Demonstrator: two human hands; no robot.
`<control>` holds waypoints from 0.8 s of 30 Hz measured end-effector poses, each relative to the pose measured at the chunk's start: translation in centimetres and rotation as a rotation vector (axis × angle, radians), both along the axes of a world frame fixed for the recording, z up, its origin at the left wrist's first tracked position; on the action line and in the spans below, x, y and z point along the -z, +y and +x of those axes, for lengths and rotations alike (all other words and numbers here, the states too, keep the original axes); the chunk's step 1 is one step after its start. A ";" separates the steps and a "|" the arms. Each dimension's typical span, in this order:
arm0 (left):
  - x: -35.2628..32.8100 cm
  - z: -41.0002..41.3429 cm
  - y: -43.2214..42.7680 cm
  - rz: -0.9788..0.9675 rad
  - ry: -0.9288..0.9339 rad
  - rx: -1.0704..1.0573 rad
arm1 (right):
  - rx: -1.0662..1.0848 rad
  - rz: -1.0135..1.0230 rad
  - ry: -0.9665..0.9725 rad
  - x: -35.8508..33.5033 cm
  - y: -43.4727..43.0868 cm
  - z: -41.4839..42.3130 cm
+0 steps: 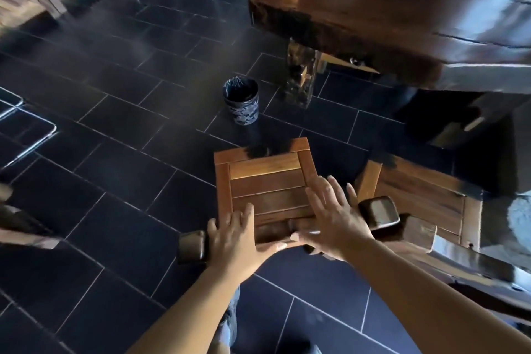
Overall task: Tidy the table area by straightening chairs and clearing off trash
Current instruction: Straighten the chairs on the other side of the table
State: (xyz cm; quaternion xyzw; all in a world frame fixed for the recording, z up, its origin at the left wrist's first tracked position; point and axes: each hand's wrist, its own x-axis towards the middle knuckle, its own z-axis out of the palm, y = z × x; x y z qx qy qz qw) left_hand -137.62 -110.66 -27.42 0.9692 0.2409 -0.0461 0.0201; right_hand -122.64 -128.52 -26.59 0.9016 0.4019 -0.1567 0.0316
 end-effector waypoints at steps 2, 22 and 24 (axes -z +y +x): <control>0.3 0.3 -0.2 0.040 0.028 -0.007 | 0.010 -0.008 0.001 0.1 0.2 -0.1; 1.1 1.3 1.1 0.055 -0.022 0.047 | -0.010 -0.071 -0.197 0.7 1.0 0.1; 1.1 1.9 1.9 0.059 -0.030 0.083 | 0.011 -0.068 -0.209 1.0 1.3 0.1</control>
